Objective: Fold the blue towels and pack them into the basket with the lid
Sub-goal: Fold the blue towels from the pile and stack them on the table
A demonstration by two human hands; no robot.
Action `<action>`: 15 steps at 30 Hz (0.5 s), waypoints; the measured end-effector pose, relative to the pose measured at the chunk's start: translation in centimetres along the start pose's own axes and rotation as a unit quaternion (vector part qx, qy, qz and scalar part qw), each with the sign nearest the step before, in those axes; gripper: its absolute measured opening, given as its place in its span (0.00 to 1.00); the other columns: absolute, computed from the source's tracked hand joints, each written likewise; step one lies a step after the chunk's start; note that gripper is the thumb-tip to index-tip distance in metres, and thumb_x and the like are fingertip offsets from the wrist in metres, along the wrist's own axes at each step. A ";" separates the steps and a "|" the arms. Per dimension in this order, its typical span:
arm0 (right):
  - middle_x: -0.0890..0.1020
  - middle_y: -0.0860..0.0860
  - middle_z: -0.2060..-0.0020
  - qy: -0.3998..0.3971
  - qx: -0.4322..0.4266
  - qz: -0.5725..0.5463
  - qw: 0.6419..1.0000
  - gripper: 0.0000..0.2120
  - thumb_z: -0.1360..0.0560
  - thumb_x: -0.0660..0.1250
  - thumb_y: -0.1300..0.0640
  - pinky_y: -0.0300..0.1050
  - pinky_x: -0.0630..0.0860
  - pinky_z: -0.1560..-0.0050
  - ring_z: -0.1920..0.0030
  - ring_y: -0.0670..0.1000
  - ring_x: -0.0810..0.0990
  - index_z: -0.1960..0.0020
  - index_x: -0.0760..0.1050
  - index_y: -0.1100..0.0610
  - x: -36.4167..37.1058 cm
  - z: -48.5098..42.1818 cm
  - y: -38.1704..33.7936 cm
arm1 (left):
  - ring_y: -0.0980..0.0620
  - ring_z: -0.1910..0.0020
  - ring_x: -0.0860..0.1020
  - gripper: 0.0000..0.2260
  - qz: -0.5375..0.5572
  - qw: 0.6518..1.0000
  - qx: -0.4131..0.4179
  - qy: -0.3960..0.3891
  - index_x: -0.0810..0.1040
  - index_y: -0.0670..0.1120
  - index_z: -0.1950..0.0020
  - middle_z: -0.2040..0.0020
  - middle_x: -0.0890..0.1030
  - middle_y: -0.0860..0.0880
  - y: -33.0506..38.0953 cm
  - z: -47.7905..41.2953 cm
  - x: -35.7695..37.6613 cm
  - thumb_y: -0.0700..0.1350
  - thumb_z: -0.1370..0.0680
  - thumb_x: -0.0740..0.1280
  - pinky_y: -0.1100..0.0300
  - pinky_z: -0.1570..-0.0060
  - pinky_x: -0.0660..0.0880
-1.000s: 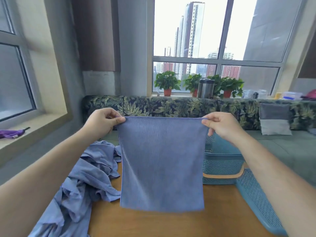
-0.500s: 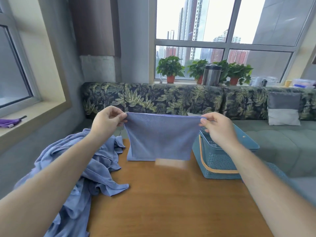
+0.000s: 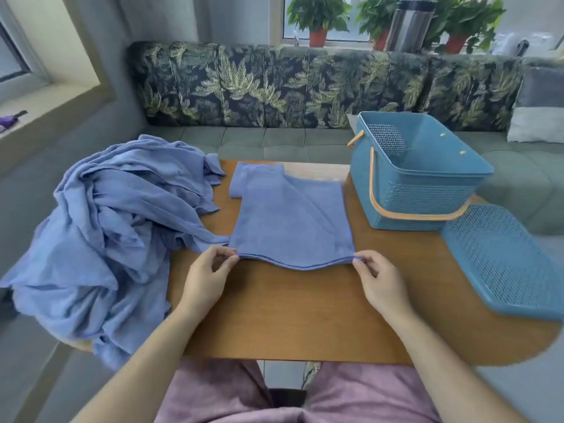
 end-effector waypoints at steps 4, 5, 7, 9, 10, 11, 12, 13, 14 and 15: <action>0.83 0.41 0.51 0.010 -0.014 0.024 1.000 0.05 0.19 0.67 0.56 0.30 0.74 0.50 0.49 0.39 0.81 0.48 0.80 0.48 0.0 0.7 0.7 | 0.63 0.51 0.81 0.01 -0.004 1.000 0.013 -0.005 0.81 0.49 0.53 0.50 0.85 0.59 0.3 0.1 -0.1 0.44 0.22 0.72 0.74 0.51 0.73; 0.83 0.41 0.51 0.013 -0.019 0.031 0.999 0.04 0.19 0.67 0.56 0.29 0.73 0.50 0.49 0.39 0.81 0.48 0.80 0.48 -0.1 0.9 0.6 | 0.63 0.50 0.81 0.02 -0.010 1.000 0.018 -0.006 0.81 0.49 0.53 0.50 0.85 0.58 0.3 0.1 0.0 0.44 0.22 0.72 0.73 0.51 0.73; 0.83 0.41 0.51 0.019 -0.030 0.039 0.999 0.04 0.20 0.68 0.57 0.31 0.74 0.50 0.49 0.39 0.81 0.48 0.80 0.49 -0.1 1.0 0.3 | 0.62 0.50 0.81 0.02 -0.023 0.999 0.026 -0.008 0.80 0.50 0.53 0.50 0.85 0.57 0.2 0.2 0.1 0.44 0.22 0.72 0.73 0.51 0.73; 0.83 0.41 0.51 0.025 -0.032 0.037 0.998 0.04 0.20 0.68 0.57 0.34 0.75 0.49 0.49 0.40 0.81 0.48 0.80 0.50 -0.2 0.8 0.1 | 0.62 0.50 0.81 0.02 -0.027 0.999 0.031 -0.008 0.80 0.50 0.52 0.50 0.84 0.58 0.1 0.2 0.2 0.44 0.22 0.72 0.71 0.51 0.74; 0.83 0.41 0.51 0.027 -0.035 0.041 0.998 0.04 0.20 0.68 0.58 0.36 0.76 0.48 0.50 0.40 0.81 0.48 0.80 0.50 -0.2 0.8 0.0 | 0.61 0.50 0.81 0.02 -0.032 0.999 0.035 -0.009 0.80 0.50 0.52 0.50 0.84 0.58 0.2 0.2 0.2 0.45 0.22 0.72 0.70 0.50 0.74; 0.82 0.41 0.51 0.028 -0.039 0.043 0.998 0.04 0.20 0.68 0.58 0.37 0.76 0.48 0.50 0.40 0.81 0.48 0.80 0.50 -0.1 0.8 0.0 | 0.61 0.50 0.81 0.02 -0.040 0.998 0.043 -0.010 0.80 0.51 0.52 0.50 0.84 0.58 0.1 0.2 0.2 0.45 0.22 0.72 0.67 0.49 0.75; 0.82 0.41 0.51 0.030 -0.041 0.046 0.998 0.04 0.20 0.68 0.58 0.38 0.76 0.48 0.50 0.41 0.81 0.48 0.81 0.50 -0.2 0.9 0.1 | 0.60 0.50 0.79 0.01 -0.055 0.997 0.053 -0.010 0.80 0.52 0.52 0.50 0.84 0.58 0.1 0.2 0.1 0.46 0.21 0.71 0.65 0.49 0.75; 0.82 0.41 0.51 0.031 -0.043 0.048 0.997 0.05 0.20 0.68 0.58 0.38 0.76 0.49 0.50 0.41 0.81 0.48 0.81 0.50 -0.2 1.0 0.1 | 0.60 0.49 0.78 0.01 -0.071 0.995 0.067 -0.006 0.80 0.52 0.52 0.50 0.83 0.58 0.1 0.2 0.1 0.46 0.21 0.71 0.63 0.49 0.74; 0.82 0.40 0.52 0.033 -0.048 0.052 0.997 0.05 0.21 0.69 0.58 0.38 0.76 0.49 0.50 0.42 0.80 0.48 0.81 0.50 -0.4 1.3 0.0 | 0.61 0.47 0.75 0.01 -0.084 0.993 0.080 0.003 0.80 0.52 0.52 0.51 0.82 0.58 0.2 0.3 0.0 0.46 0.21 0.71 0.61 0.48 0.74; 0.81 0.39 0.52 0.038 -0.059 0.058 0.996 0.06 0.21 0.69 0.59 0.38 0.76 0.49 0.48 0.42 0.79 0.48 0.81 0.50 -0.6 1.5 -0.2 | 0.61 0.45 0.74 0.01 -0.090 0.992 0.092 0.015 0.80 0.52 0.53 0.51 0.81 0.58 0.4 0.4 -0.1 0.46 0.22 0.71 0.60 0.46 0.74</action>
Point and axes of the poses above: each hand's wrist, its own z-axis away from the middle knuckle, its own x-axis out of the palm, y = z × x, the point moved 6 cm from there along -z, towards the middle knuckle
